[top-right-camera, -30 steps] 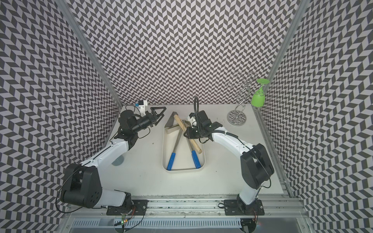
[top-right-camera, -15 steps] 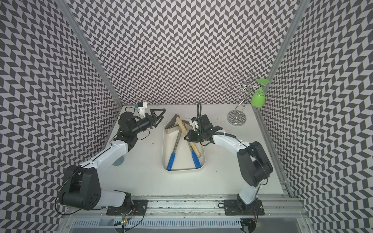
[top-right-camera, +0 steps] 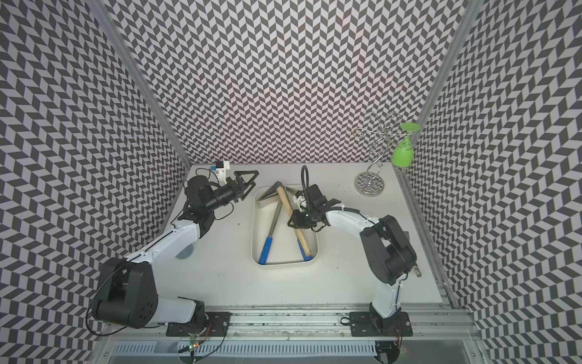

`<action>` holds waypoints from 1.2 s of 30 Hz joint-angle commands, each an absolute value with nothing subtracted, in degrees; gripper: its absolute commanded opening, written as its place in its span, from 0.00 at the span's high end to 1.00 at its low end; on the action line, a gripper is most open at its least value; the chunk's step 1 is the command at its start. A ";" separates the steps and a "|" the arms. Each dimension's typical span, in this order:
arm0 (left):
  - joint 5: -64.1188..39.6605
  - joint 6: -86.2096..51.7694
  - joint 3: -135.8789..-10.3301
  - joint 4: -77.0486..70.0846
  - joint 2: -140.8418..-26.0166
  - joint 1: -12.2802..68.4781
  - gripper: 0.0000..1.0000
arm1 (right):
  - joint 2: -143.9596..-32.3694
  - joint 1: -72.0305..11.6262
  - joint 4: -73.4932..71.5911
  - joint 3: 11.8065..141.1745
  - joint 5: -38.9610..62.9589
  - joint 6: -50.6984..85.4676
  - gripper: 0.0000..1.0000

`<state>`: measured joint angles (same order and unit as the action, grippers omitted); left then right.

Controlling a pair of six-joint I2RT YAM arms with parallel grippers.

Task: Put the small hoe into the storage box
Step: Place the hoe in the storage box.

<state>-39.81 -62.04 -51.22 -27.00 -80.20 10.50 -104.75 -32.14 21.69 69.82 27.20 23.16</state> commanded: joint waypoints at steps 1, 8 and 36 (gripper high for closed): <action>-40.30 -61.97 -50.81 -28.71 -79.89 10.15 0.00 | -106.01 -32.52 23.24 71.08 24.04 21.75 0.66; -40.25 -61.96 -50.60 -28.65 -80.14 10.20 0.00 | -106.66 -32.53 24.33 73.08 20.04 20.35 0.62; -40.45 -61.79 -50.47 -28.65 -80.94 10.20 0.00 | -107.65 -33.26 25.81 76.65 13.25 17.76 0.61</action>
<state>-39.81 -62.46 -50.96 -27.18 -80.75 10.46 -107.18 -33.34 24.71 75.13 17.32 18.20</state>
